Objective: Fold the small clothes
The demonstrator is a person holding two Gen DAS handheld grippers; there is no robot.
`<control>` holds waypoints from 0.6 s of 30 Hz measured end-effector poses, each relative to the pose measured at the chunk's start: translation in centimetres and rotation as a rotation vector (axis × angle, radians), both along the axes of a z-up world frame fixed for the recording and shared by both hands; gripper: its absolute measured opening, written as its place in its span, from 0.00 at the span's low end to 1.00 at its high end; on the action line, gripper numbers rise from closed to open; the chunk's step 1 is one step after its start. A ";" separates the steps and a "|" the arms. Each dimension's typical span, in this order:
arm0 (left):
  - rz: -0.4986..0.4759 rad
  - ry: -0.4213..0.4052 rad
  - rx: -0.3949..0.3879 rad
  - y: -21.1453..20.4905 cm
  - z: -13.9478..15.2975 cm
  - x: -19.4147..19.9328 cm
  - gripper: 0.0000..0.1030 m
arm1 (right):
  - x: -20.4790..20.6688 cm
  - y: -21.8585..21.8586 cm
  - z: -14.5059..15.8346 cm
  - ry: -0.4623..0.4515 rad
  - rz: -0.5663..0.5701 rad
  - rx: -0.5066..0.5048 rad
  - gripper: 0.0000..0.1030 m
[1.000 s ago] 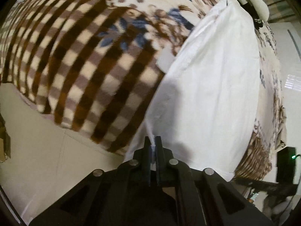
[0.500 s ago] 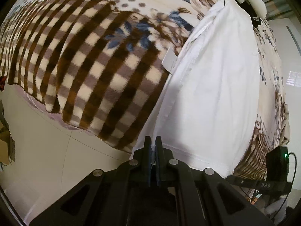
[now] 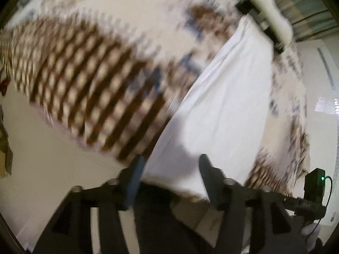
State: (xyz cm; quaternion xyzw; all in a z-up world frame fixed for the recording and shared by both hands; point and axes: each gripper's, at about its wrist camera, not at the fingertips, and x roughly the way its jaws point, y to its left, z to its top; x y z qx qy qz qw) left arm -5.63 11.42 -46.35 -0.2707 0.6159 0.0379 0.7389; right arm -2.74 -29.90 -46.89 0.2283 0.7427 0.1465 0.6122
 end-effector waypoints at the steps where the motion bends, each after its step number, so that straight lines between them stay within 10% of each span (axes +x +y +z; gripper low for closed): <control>1: -0.006 -0.036 -0.011 0.0 1.2 1.3 0.52 | 1.4 -0.2 1.0 -0.025 -0.008 0.004 0.61; 8: -0.102 -0.191 -0.085 -2.8 3.8 16.5 0.59 | 15.7 -2.7 5.1 -0.173 -0.102 -0.042 0.70; 10: -0.142 -0.225 -0.105 -3.7 3.1 22.8 0.60 | 20.3 -2.9 4.4 -0.178 -0.128 -0.036 0.87; 18: -0.281 -0.196 -0.126 -7.6 -4.7 42.6 0.62 | 37.0 -1.4 -1.9 -0.213 -0.204 -0.023 0.89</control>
